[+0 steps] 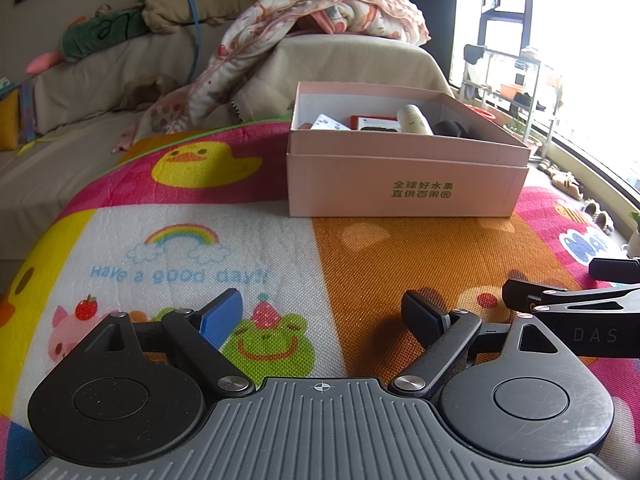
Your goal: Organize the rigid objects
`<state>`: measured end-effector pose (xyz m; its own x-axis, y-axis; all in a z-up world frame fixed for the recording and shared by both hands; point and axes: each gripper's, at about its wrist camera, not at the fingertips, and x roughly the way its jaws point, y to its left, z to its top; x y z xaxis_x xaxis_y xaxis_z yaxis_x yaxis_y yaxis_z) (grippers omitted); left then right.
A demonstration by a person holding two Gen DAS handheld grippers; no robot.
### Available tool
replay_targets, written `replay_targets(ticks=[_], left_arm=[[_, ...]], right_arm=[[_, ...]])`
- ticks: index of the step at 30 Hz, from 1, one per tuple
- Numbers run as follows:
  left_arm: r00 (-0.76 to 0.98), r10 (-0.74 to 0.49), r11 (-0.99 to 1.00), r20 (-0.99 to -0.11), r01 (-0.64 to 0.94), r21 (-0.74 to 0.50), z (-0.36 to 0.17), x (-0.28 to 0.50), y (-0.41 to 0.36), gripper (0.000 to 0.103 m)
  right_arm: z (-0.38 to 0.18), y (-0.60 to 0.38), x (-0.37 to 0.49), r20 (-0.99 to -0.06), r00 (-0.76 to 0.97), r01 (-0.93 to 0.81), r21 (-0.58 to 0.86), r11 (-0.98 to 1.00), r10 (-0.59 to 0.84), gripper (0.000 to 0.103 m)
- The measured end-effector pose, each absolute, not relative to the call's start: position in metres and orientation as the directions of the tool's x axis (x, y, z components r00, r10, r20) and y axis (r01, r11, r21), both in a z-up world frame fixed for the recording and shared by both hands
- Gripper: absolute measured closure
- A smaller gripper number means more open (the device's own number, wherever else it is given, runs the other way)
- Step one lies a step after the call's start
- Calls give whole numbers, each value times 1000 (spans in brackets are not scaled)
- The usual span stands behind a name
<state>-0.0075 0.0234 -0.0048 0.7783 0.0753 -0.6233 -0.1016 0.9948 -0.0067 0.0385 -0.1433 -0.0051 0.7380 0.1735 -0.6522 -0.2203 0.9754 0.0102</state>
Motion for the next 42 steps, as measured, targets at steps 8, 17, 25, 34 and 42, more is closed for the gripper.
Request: replay_targets(ticks=[8, 17, 25, 34, 42], left_arm=[[778, 75, 995, -624, -102, -6, -5, -8, 23, 12], [779, 74, 995, -623, -101, -8, -5, -7, 23, 12], [778, 82, 995, -623, -103, 3, -5, -7, 23, 12], [778, 78, 995, -624, -103, -3, -4, -8, 23, 12], [777, 77, 995, -624, -102, -4, -4, -7, 24, 12]], right_arm=[[-5, -143, 38, -652, 738, -220, 10, 975, 174, 0], [-5, -143, 38, -652, 738, -220, 11, 975, 174, 0], [-5, -143, 38, -652, 738, -220, 10, 975, 174, 0], [-5, -143, 38, -652, 738, -220, 10, 975, 173, 0], [-5, -143, 38, -652, 738, -220, 12, 975, 174, 0]])
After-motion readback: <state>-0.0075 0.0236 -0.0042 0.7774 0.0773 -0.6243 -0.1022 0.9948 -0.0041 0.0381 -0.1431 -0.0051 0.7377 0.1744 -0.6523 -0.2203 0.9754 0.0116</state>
